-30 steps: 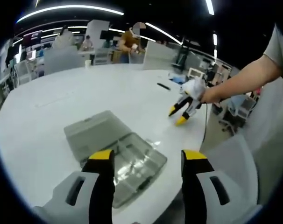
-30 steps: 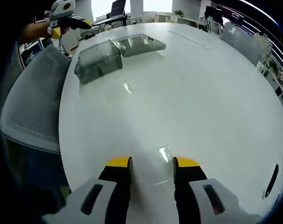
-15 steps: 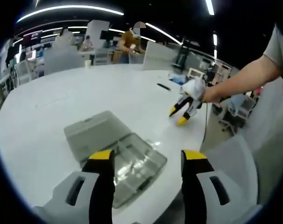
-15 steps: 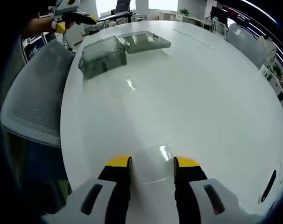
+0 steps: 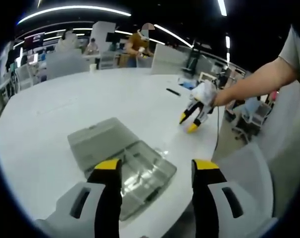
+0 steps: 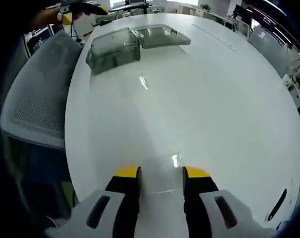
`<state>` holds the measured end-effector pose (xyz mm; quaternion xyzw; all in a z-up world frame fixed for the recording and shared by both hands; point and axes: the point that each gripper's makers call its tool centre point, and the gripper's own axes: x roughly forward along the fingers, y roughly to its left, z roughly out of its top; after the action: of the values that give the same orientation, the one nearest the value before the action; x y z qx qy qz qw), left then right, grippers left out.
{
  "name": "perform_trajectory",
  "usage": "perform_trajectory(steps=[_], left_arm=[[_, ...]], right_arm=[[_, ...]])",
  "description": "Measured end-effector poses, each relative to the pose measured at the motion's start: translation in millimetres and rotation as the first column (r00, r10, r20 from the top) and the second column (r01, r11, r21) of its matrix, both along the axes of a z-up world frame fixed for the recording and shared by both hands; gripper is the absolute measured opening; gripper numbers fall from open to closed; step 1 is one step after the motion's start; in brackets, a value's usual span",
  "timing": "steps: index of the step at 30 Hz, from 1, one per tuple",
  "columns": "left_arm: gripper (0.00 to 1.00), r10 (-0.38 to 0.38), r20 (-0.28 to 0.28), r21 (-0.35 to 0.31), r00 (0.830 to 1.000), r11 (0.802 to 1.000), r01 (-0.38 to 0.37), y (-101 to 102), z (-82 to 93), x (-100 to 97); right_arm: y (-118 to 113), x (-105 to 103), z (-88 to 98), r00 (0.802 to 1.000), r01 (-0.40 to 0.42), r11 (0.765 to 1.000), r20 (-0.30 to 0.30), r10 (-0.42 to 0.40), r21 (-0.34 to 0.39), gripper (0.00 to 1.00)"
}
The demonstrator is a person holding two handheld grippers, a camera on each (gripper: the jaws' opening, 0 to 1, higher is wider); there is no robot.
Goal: Insert the divider into the dual guide fixture by aligning both edges with the guide slots and pushing it downward to the bottom, including one-sided entry, uneven engagement, binding, and posture correction.
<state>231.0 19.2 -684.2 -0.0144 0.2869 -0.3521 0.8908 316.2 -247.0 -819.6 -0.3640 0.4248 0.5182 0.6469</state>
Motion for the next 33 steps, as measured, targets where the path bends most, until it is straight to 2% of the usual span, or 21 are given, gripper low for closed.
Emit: perform_trajectory(steps=[14,33], left_arm=[[0.55,0.002,-0.001,-0.002,1.0,1.0,-0.002,0,0.0,-0.6],[0.55,0.002,0.004,-0.004,1.0,1.0,-0.002,1,1.7,0.6]], right_arm=[[1,1,-1.1,0.999,0.006,0.999,-0.049,-0.007,-0.031,0.28],[17,-4,4.7,0.998,-0.039,0.998,-0.045,0.036,-0.051,0.27]])
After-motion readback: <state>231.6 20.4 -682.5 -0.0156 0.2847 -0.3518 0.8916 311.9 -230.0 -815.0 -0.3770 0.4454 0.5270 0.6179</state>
